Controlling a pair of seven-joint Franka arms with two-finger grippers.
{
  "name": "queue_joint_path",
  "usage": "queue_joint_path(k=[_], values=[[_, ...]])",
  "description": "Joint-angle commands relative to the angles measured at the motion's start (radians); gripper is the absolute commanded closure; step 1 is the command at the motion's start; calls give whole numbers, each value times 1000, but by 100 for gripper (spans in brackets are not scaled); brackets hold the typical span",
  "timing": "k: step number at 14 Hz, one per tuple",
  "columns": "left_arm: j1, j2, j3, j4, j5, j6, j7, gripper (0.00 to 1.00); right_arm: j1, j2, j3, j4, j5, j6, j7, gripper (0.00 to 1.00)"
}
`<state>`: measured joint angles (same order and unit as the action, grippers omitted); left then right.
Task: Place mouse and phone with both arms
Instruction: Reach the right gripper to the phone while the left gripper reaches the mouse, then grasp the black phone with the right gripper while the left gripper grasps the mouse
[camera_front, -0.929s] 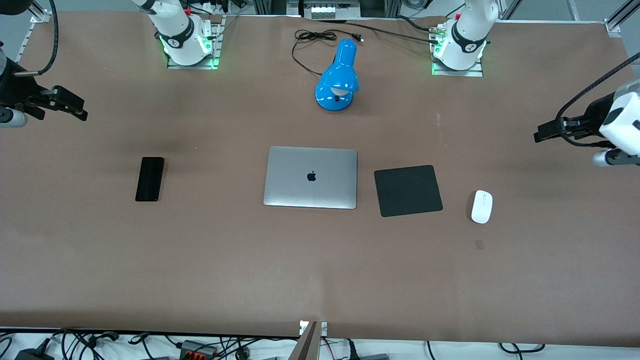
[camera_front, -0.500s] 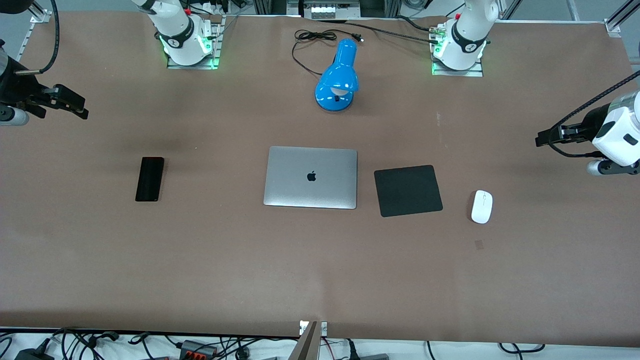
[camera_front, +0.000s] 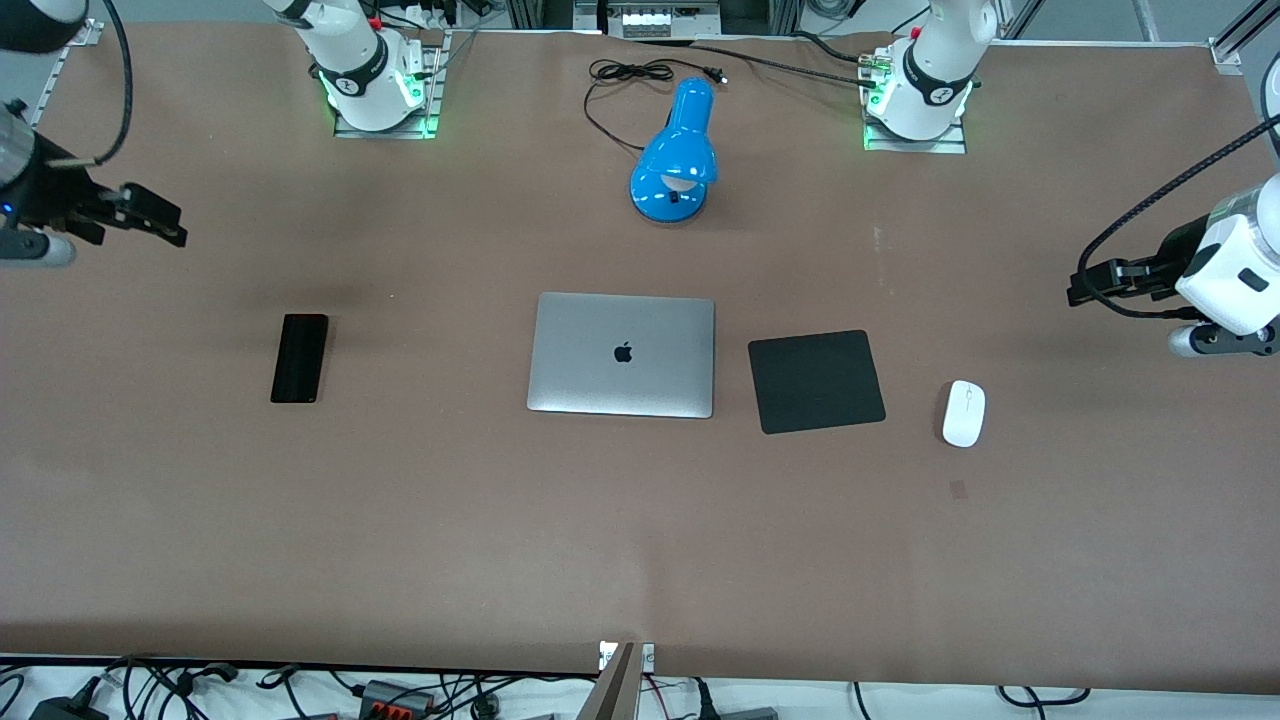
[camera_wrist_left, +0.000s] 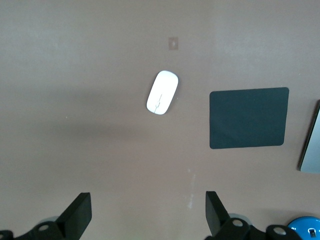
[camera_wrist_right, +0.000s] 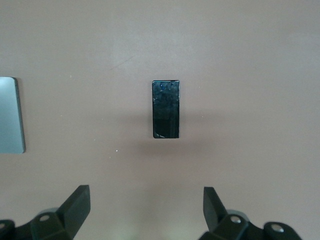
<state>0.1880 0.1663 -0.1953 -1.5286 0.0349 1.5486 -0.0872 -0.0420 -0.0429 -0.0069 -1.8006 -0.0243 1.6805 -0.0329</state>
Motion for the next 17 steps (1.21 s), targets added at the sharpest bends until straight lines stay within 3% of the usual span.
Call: queue_joint_path(k=[1, 4, 7, 9, 13, 17], values=[[4, 1, -7, 4, 19, 7, 39, 0, -9, 69, 2, -5, -23, 45, 24, 0], [2, 56, -7, 16, 14, 43, 124, 0, -9, 179, 4, -5, -91, 105, 27, 0], [-45, 211, -6, 18, 22, 164, 124, 0, -13, 282, 1, -6, -94, 165, 27, 0], [-68, 329, -7, 18, 98, 324, 126, 0, -18, 339, 1, -32, -94, 240, 34, 0], [-64, 444, -7, 15, 118, 406, 139, 0, -41, 364, 1, -190, -92, 485, 34, 0], [-53, 508, 2, 4, 118, 467, 300, 0, -44, 390, 1, -316, -85, 677, 40, 0]])
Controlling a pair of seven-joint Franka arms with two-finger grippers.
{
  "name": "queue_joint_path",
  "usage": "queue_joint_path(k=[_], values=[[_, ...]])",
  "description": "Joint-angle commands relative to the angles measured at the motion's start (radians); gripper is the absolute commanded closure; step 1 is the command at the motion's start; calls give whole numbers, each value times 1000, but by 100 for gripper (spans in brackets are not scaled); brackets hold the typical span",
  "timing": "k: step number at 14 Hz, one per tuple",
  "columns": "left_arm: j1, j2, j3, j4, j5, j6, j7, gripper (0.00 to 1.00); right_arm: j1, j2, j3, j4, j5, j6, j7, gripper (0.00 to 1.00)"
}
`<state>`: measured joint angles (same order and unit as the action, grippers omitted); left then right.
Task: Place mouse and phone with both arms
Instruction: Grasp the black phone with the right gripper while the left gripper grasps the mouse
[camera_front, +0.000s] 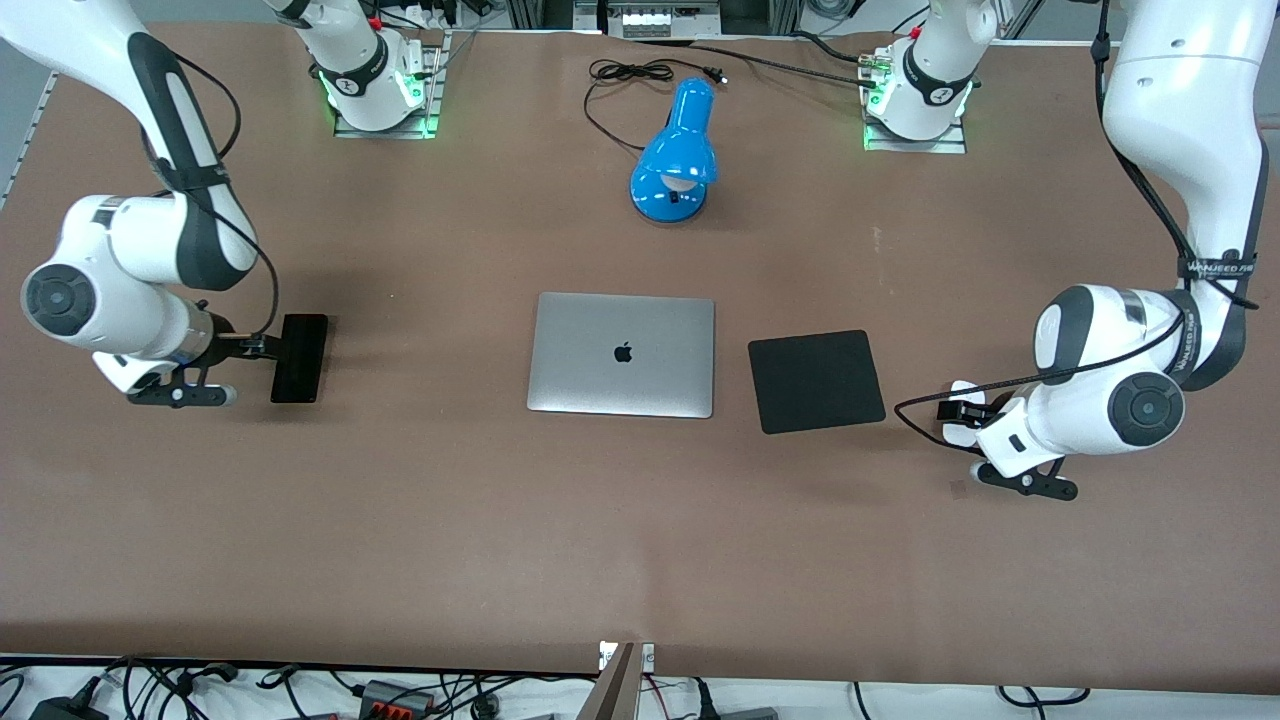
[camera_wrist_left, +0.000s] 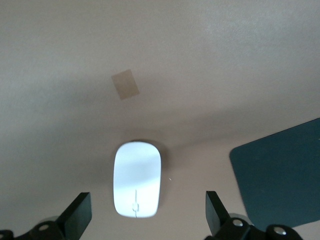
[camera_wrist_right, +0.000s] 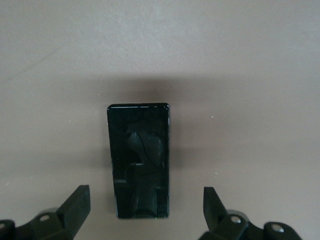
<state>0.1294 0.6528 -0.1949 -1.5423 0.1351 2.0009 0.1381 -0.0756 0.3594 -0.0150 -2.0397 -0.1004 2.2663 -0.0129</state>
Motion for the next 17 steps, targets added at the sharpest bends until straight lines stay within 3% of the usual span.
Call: queue_joint_path(k=[1, 7, 17], values=[[6, 33, 3, 16, 18, 18, 92, 0, -15, 4, 9, -100, -8, 134, 27, 0], [42, 56, 5, -51, 18, 102, 206, 0, -32, 90, 13, -103, 11, 232, 94, 0], [50, 64, 5, -106, 43, 165, 210, 0, -27, 110, 39, -91, 16, 234, 93, 0]])
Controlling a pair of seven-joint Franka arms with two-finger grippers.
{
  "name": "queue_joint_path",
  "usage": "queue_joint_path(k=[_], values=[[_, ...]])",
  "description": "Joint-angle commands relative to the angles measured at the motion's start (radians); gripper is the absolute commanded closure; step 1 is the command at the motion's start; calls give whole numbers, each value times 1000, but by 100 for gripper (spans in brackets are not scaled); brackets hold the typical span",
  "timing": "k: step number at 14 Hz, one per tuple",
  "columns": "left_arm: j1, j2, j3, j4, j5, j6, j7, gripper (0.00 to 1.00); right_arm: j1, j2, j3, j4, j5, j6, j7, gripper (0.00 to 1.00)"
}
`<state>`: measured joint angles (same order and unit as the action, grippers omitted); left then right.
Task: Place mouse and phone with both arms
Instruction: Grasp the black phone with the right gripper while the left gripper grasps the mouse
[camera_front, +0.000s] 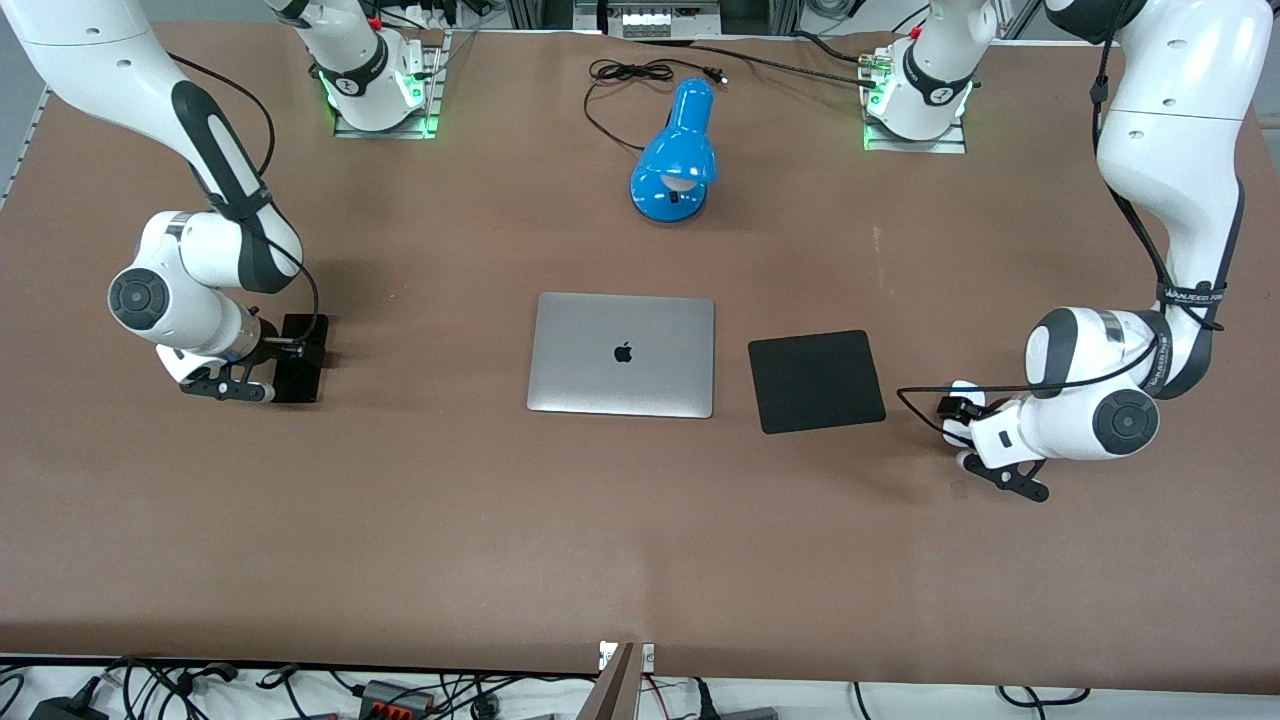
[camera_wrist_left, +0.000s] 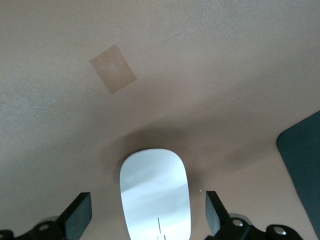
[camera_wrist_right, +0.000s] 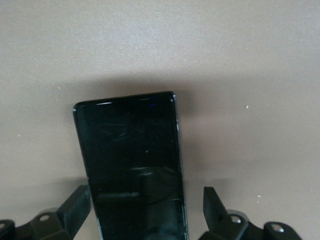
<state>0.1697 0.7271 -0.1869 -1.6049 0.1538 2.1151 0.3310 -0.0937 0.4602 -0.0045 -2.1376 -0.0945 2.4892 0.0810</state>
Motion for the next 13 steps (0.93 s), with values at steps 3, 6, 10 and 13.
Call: queue_joint_path(k=[3, 6, 10, 13], values=[[13, -20, -3, -96, 26, 126, 22, 0, -9, 9, 31, 7, 9, 11, -33, 0], [20, -21, -3, -98, 26, 125, 23, 0, -15, 14, 29, 7, 10, 11, -79, 0], [21, -24, -3, -96, 26, 115, 25, 32, -17, 18, 28, 22, 13, 3, -89, 0], [21, -23, -8, -96, 26, 111, 23, 51, -18, 38, 29, 28, 18, 5, -75, 0]])
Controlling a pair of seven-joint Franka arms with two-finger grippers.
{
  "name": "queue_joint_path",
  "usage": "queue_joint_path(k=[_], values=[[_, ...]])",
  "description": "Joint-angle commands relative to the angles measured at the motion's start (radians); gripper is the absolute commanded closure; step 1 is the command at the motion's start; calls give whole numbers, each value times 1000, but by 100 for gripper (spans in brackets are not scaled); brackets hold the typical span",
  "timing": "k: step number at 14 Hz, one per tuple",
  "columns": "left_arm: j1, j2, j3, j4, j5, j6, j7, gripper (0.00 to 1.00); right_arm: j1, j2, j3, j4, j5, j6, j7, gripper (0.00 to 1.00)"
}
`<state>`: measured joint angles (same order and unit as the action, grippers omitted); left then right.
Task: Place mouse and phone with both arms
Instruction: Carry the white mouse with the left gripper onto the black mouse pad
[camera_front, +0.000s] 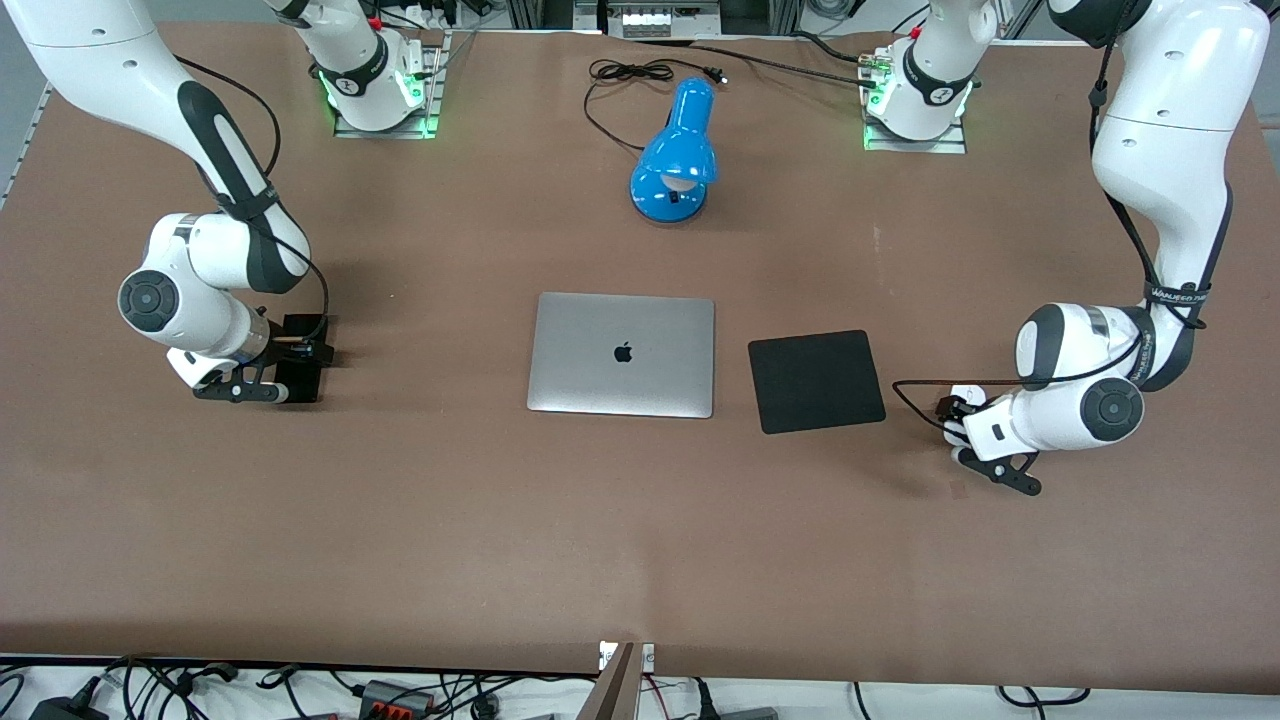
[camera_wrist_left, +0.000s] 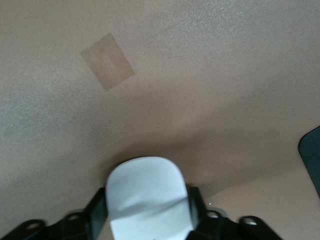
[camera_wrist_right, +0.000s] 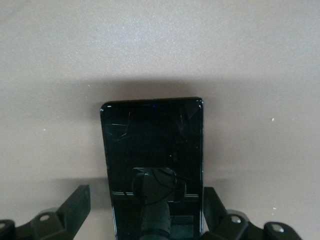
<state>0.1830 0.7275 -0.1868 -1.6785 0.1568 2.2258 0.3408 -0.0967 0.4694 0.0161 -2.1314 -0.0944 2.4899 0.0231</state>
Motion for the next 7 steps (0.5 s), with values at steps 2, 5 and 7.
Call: queue_joint_path(k=[2, 5, 7], values=[[4, -26, -16, -9, 21, -35, 4, 59, -15, 34, 8, 25, 18, 3, -14, 0], [-37, -62, -52, 5, 21, -119, -8, 66, -17, 35, 7, 25, 18, 3, -15, 0], [-88, -65, -68, 77, 6, -251, -92, 67, -15, 35, 7, 25, 18, 1, -12, 7]])
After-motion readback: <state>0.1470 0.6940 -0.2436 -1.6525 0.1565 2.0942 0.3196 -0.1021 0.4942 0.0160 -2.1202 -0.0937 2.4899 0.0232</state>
